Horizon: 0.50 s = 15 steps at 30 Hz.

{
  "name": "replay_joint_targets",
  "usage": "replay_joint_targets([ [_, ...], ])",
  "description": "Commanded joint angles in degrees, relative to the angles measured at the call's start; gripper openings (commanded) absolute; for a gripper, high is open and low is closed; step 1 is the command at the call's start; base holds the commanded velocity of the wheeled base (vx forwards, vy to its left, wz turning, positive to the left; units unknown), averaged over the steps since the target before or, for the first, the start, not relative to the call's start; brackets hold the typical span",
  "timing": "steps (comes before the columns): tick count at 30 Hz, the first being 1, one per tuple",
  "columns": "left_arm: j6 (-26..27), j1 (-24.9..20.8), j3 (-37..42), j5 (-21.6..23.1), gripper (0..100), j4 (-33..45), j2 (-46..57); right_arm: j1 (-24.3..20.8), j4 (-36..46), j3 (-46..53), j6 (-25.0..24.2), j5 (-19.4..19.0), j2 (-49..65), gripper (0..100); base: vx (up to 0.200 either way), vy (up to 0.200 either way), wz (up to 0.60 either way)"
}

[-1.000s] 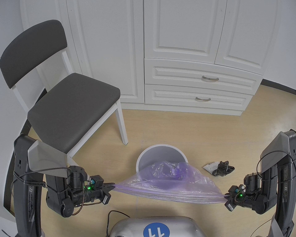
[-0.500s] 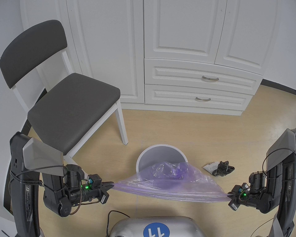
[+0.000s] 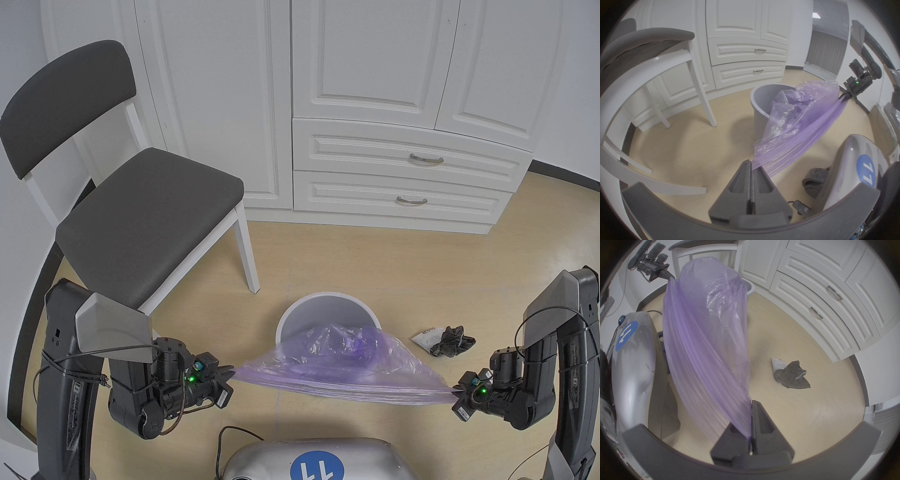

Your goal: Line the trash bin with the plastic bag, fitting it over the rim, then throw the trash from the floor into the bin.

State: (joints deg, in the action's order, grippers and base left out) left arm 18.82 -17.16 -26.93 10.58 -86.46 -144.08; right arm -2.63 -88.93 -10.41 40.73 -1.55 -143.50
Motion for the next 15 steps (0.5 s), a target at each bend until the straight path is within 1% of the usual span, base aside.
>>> replay_joint_targets([
  [1, -0.19, -0.15, -2.69, -4.34, 0, -0.73, -1.38, -1.67, -1.07, -3.48, -3.20, 2.34, -1.00, 0, 0.000, 0.000, 0.00],
  [2, 0.07, -0.15, -3.04, -5.31, 0, -0.82, -1.29, -2.03, -1.07, -4.00, -3.73, 3.31, -1.00, 0, 0.000, 0.000, 0.00],
  [3, 0.16, -0.15, -3.04, -5.48, 0, -0.82, -1.29, -2.11, -1.07, -4.09, -3.81, 3.48, -0.91, 0, 0.000, 0.000, 0.00],
  [4, 0.87, -0.41, -3.92, -7.68, 0, -0.82, -1.29, -3.34, -1.07, -5.15, -4.87, 4.89, -0.65, 0, 0.000, 0.000, 0.00],
  [6, 1.30, -0.59, -4.98, -10.58, 0, -0.73, -1.47, -4.75, -1.07, -6.20, -6.36, 4.98, -0.38, 0, 0.000, 0.000, 0.00],
  [7, 1.30, -0.59, -5.06, -10.85, 0, -0.73, -1.47, -4.93, -1.07, -6.29, -6.45, 4.98, -0.29, 0, 0.000, 0.000, 0.00],
  [8, 1.39, -0.59, -6.12, -12.95, 0, -0.73, -1.91, -6.33, -1.07, -7.69, -8.21, 5.42, -0.21, 0, 0.000, 0.000, 0.00],
  [9, 1.39, -0.59, -6.21, -13.22, 0, -0.73, -1.99, -6.51, -1.07, -7.96, -8.56, 5.50, -0.21, 0, 0.000, 0.000, 0.00],
  [10, 1.39, -0.59, -7.26, -14.45, 0, -0.73, -2.35, -7.65, -1.07, -9.80, -10.58, 6.65, -0.29, 0, 0.000, 0.000, 0.00],
  [11, 1.39, -0.59, -7.44, -14.71, 0, -0.73, -2.43, -8.00, -1.07, -10.24, -11.11, 7.09, -0.29, 0, 0.000, 0.000, 0.00],
  [12, 1.30, -0.59, -7.96, -15.24, 0, -0.73, -2.43, -8.97, -1.07, -11.56, -13.22, 8.93, -0.38, 0, 0.000, 0.000, 0.00],
  [15, 1.30, -0.50, -8.49, -15.50, 0, -0.73, -2.35, -10.37, -1.07, -13.32, -17.09, 12.89, -0.29, 0, 0.000, 0.000, 0.00],
])
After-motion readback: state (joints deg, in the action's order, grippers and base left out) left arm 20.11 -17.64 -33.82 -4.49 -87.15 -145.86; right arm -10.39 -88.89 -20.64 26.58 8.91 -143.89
